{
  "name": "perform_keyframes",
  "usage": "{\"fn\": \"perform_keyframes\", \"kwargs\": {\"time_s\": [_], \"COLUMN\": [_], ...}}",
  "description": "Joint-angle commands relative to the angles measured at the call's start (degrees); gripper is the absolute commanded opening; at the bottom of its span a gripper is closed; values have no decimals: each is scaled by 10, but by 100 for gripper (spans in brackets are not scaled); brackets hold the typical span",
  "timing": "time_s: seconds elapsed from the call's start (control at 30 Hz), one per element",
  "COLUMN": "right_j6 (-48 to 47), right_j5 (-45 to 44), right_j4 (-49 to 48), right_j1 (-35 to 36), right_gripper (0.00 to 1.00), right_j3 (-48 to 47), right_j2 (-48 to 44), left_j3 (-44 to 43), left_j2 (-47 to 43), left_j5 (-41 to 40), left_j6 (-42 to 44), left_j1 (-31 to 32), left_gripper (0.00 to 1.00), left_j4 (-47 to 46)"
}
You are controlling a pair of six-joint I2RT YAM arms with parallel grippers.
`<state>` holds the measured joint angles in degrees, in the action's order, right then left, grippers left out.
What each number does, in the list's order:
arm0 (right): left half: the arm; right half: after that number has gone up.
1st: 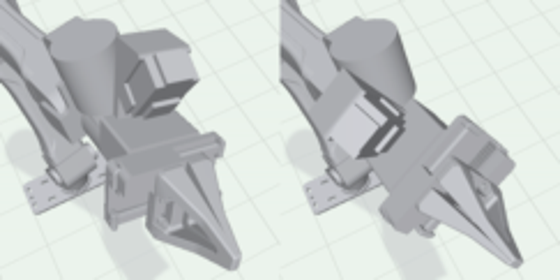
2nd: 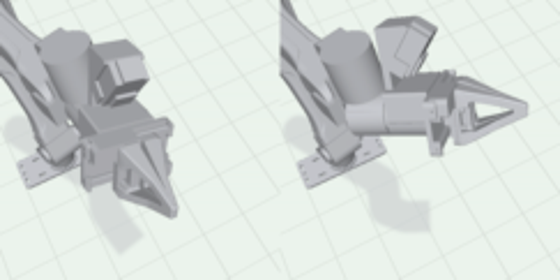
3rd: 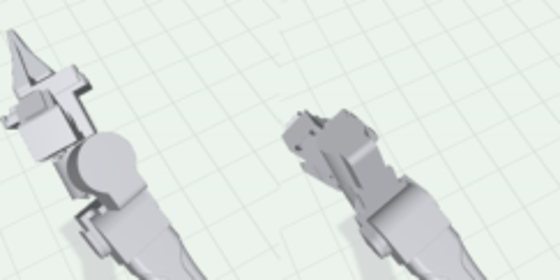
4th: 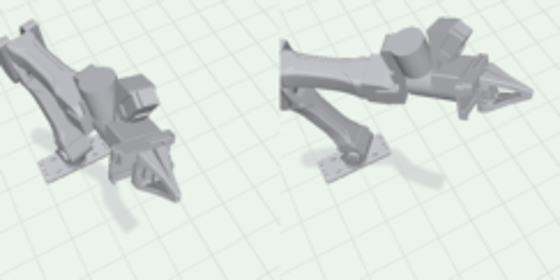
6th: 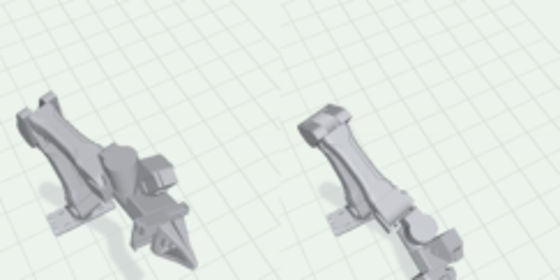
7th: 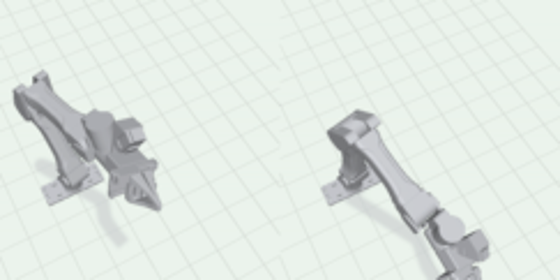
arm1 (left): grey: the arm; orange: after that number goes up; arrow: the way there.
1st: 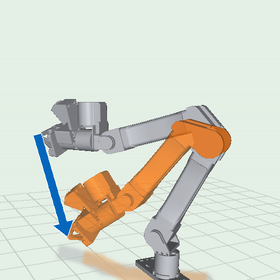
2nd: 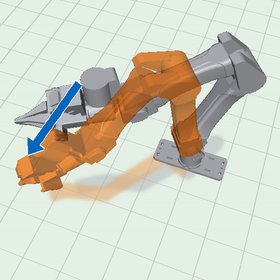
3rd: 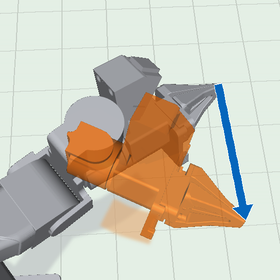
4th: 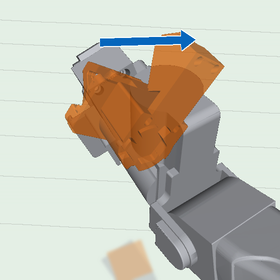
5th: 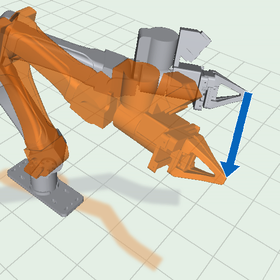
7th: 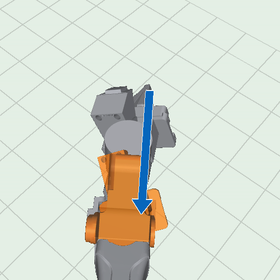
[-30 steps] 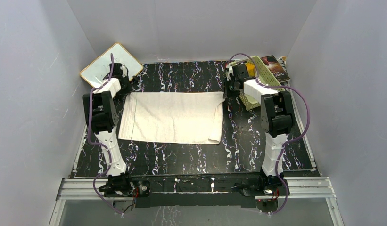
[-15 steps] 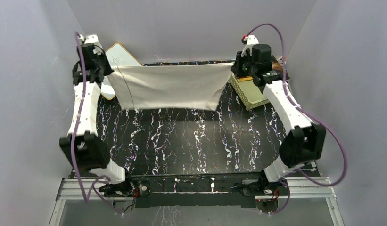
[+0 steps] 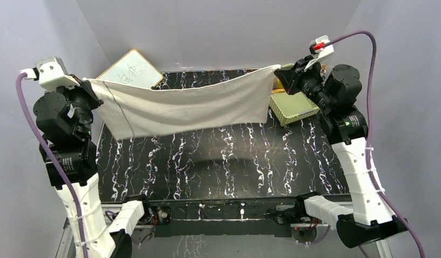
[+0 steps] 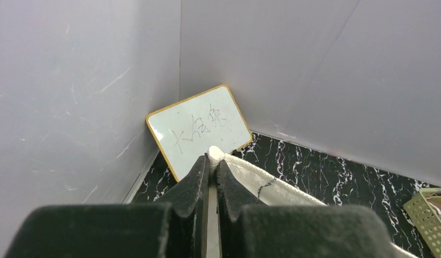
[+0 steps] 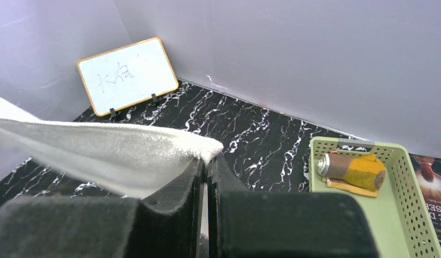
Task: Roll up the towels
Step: Fold the towel at the center of the board.
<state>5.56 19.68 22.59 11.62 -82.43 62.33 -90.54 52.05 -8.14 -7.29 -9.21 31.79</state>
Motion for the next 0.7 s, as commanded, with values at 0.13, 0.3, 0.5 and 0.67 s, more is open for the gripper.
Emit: {"fn": "perform_keyframes", "kwargs": {"time_s": [0.13,0.3,0.5,0.67], "right_j6": [60,86,92,94], "right_j5": [2,-25,-43,-46], "right_j4": [-53,-160,-228,-242], "right_j1": [1,0,0,-1], "right_gripper": [0,0,0,0], "right_j3": [67,200,245,210], "right_j2": [8,58,203,317], "left_j3": [55,216,391,378], "left_j2": [65,82,150,288], "left_j5": [-6,10,-2,18], "left_j6": [10,-30,-93,-103], "left_j1": [-3,-3,-3,-3], "left_gripper": [0,0,0,0], "left_j4": [34,-66,-247,-313]}}
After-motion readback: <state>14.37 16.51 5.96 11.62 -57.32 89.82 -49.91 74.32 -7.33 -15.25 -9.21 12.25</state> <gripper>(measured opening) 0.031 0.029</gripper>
